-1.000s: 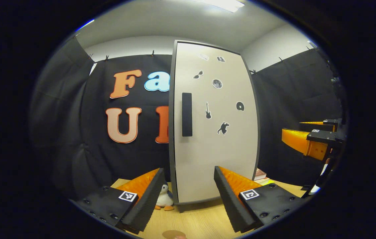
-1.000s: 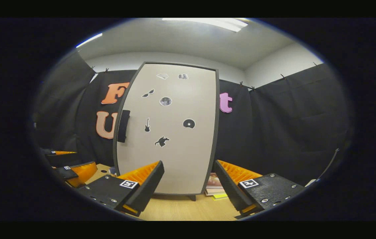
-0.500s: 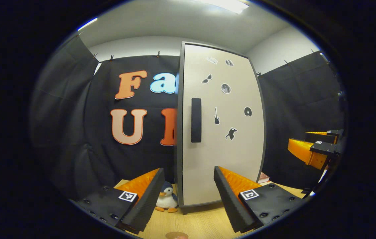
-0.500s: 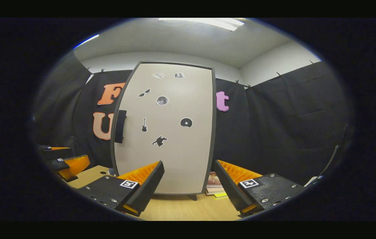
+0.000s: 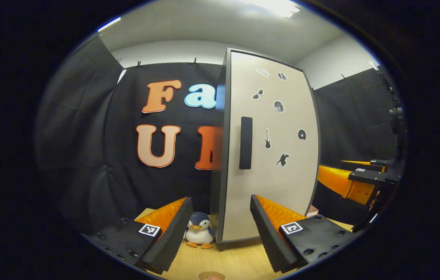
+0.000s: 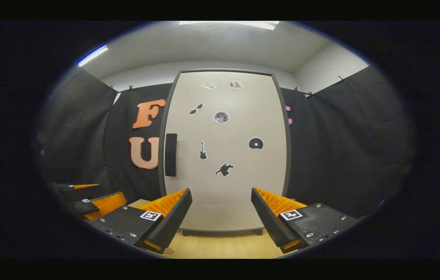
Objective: Open the cabinet door with the right hand, grasp the bottle in the cabinet with the left hand and place it on the coaster, then close the cabinet door with the right hand.
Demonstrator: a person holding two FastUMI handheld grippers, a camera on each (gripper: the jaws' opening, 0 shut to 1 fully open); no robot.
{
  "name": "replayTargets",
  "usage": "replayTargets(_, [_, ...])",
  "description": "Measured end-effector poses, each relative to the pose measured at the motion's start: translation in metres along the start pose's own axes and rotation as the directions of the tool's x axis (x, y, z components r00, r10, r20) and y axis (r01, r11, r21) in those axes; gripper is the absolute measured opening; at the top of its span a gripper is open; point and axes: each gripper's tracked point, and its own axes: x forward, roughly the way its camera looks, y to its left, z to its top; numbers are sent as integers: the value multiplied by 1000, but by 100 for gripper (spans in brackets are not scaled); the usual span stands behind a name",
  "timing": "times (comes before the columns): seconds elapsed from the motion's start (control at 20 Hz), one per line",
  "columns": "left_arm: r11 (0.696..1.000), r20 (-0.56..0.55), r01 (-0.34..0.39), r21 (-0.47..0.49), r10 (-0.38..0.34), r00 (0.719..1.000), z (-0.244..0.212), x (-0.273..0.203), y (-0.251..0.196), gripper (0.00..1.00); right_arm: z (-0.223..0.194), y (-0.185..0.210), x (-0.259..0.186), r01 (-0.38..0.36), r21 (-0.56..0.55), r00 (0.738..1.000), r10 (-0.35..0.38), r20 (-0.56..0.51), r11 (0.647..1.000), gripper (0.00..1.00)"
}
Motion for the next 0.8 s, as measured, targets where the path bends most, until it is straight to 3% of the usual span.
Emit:
replayTargets(0.3, [995,8,-72,73,72,997,9,2,50,96,15,43,45,-25,-48,1000,26,17,999,95])
replayTargets(0.8, [997,-8,-67,40,67,998,15,13,93,96,31,103,125,-13,-49,1000,13,-1,999,95])
